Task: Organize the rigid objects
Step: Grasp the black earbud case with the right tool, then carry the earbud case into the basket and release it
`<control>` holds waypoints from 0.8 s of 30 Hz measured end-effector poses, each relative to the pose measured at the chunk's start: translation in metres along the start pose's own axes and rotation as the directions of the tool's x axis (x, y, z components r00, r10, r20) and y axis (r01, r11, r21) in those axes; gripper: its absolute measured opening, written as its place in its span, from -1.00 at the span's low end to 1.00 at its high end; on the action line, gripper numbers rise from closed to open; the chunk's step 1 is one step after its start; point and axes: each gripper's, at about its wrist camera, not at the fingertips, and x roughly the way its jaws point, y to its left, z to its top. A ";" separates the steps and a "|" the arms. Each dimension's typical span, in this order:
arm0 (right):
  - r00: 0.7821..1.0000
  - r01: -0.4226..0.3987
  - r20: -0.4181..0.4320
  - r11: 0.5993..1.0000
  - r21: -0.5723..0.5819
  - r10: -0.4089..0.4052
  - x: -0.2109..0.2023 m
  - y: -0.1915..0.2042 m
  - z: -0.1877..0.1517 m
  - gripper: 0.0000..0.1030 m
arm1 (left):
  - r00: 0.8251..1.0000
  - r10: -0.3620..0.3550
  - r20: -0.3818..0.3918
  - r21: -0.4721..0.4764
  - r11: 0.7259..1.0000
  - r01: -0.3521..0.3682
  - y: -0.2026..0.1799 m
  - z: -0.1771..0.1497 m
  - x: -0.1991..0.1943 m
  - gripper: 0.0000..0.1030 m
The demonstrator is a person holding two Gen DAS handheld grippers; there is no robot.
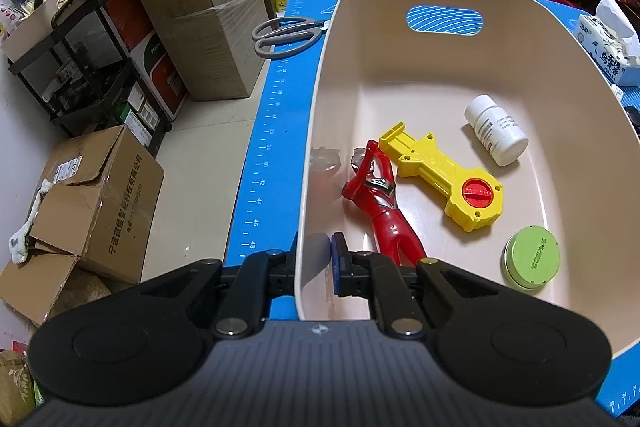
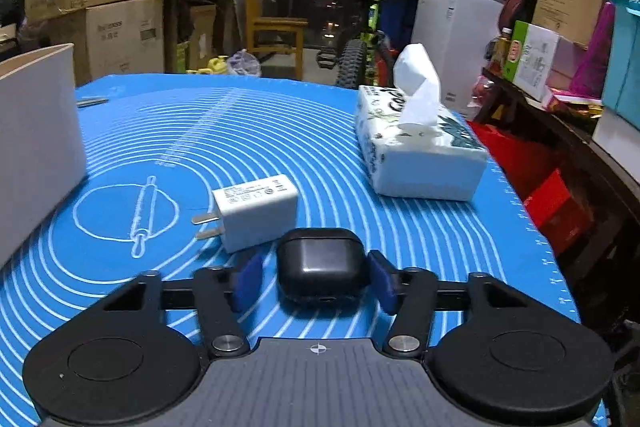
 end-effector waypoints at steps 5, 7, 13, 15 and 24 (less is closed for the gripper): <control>1.000 0.025 -0.005 1.000 -0.009 -0.025 -0.006 0.005 0.001 0.03 | 1.000 0.000 -0.001 -0.004 1.000 0.000 0.000 0.000 0.000 -0.72; 0.999 0.030 0.017 0.999 -0.019 -0.030 -0.016 0.008 0.003 0.03 | 1.000 0.000 -0.004 -0.006 1.000 0.000 0.001 0.000 0.001 -0.72; 0.995 -0.030 0.096 1.000 -0.010 0.031 -0.054 0.023 0.026 0.03 | 1.000 -0.001 -0.006 -0.011 1.000 0.001 0.001 0.001 0.001 -0.72; 0.989 -0.068 0.135 0.998 -0.003 0.068 -0.069 0.030 0.040 0.03 | 1.000 -0.002 -0.006 -0.016 1.000 0.001 0.002 0.001 0.000 -0.72; 0.940 -0.246 0.227 0.967 -0.061 0.254 -0.118 0.087 0.092 0.03 | 1.000 0.000 -0.010 -0.027 1.000 0.000 0.002 0.000 0.001 -0.72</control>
